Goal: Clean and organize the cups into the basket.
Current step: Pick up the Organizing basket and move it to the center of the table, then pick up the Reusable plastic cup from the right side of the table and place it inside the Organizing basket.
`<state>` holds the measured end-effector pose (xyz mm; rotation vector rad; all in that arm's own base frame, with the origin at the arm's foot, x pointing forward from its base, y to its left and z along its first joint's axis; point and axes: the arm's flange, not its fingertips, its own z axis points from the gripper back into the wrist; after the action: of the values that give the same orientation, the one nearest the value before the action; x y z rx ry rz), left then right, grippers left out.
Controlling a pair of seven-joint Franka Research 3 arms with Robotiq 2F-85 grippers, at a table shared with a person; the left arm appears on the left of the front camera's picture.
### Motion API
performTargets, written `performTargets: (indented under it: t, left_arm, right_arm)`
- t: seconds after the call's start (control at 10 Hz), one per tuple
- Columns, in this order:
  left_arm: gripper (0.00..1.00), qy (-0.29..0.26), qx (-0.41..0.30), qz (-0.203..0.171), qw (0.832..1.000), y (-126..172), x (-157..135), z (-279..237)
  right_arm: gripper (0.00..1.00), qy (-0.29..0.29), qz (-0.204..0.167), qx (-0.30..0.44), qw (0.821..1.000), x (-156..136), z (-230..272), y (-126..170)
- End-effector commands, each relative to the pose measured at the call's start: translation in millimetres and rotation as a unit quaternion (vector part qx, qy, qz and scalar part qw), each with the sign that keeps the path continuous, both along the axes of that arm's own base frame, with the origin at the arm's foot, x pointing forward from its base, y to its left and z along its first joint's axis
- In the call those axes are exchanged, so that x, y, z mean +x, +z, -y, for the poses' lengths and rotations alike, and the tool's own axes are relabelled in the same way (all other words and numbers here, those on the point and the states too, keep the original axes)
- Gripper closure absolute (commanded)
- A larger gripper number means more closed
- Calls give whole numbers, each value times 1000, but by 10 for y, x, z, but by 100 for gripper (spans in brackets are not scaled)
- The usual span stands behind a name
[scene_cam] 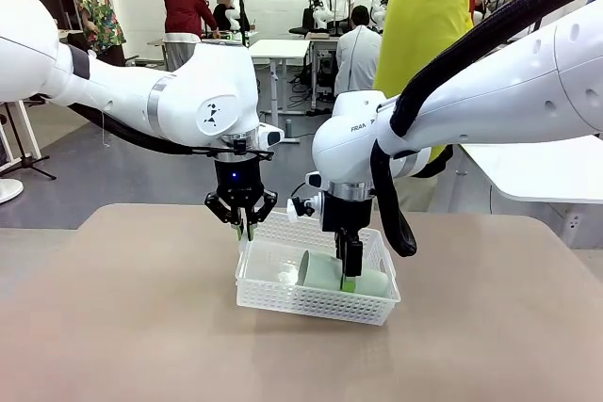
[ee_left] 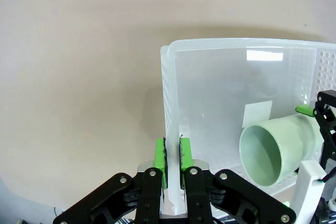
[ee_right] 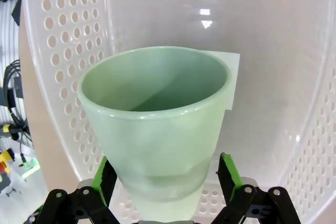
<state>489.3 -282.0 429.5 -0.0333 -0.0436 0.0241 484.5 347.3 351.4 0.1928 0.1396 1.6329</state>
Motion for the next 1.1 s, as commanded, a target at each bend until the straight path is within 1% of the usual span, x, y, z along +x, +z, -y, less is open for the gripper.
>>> performTargets:
  t: [0.0,0.2,0.3,0.4,0.5,0.6,0.8,0.9,1.0]
  left_arm:
    - [100,-2,1,-1,1000,-12,-9,0]
    - [100,-2,1,-1,1000,-12,-9,0]
    - [100,-2,1,-1,1000,-12,-9,0]
    - [100,-2,1,-1,1000,-12,-9,0]
    - [100,-2,1,-1,1000,-12,-9,0]
    - [100,-2,1,-1,1000,-12,-9,0]
    - [100,-2,1,-1,1000,-12,-9,0]
    - [100,-2,1,-1,1000,-12,-9,0]
    - [100,-2,1,-1,1000,-12,-9,0]
  right_arm:
    - [0,1,9,-12,1000,-34,-1,65]
    - [0,8,9,-2,1000,-86,44,127]
    - [0,18,30,38,999,-151,192,292]
    - [0,21,50,90,994,-282,503,562]
    - [0,2,66,133,989,-385,935,791]
    - [0,-13,61,184,981,-493,1478,912]
    - [0,-44,66,259,963,-788,2368,881]
    - [0,-58,72,303,948,-937,2758,832]
    - [0,-67,79,353,930,-1064,3132,781]
